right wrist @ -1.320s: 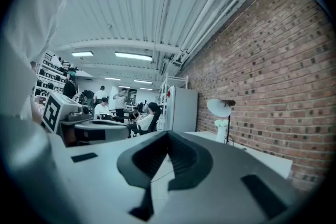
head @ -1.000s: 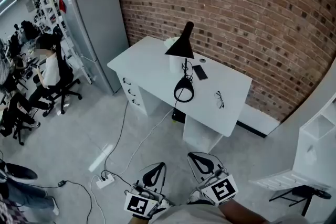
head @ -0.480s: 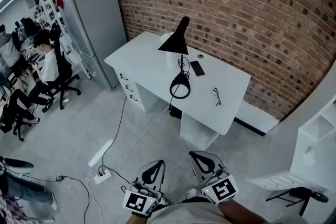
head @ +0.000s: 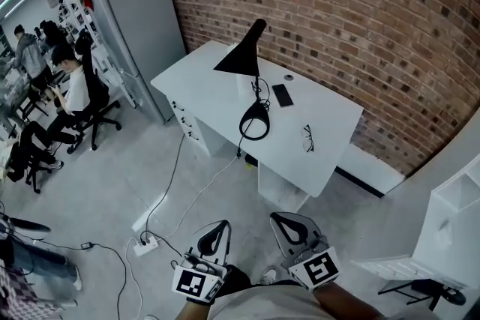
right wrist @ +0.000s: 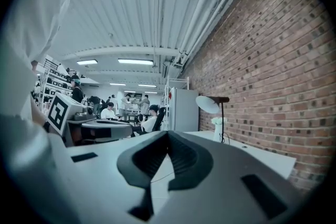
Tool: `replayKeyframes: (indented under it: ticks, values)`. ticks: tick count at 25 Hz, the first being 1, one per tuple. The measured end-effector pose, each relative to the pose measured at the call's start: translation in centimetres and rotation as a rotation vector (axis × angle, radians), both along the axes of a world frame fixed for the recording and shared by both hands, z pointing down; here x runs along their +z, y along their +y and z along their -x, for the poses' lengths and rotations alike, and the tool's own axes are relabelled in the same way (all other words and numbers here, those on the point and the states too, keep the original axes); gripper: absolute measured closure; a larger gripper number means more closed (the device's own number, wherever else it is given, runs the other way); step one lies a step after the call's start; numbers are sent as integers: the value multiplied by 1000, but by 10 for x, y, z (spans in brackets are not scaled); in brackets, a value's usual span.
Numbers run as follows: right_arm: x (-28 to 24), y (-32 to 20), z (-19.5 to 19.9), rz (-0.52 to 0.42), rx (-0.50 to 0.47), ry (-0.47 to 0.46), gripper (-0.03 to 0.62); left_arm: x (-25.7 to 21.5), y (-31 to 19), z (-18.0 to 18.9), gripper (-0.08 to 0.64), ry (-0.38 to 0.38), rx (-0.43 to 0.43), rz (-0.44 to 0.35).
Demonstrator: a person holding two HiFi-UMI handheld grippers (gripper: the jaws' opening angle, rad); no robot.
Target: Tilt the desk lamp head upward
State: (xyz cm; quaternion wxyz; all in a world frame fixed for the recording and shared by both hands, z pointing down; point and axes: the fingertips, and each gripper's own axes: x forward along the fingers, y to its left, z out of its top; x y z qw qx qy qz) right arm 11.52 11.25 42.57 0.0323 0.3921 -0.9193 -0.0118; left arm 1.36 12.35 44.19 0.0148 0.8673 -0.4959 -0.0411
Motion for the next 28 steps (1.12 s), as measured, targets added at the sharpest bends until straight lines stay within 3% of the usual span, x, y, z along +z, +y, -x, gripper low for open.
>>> replayKeyframes:
  ticks: [7,13,22,28]
  values:
    - [-1,-25,11,-10,-33,-26,577,5,-24,3,557,-1,-23,8]
    - [4,-70,27,-11,-11,-10,577,8,-76,16,555,13,12,-6]
    - [-3,-170,90,-9,45,8,577,1,-180,81,555,26,60,-16]
    - [-6,-225,126,-3,116,38,577,1,-235,114,555,50,141,-5]
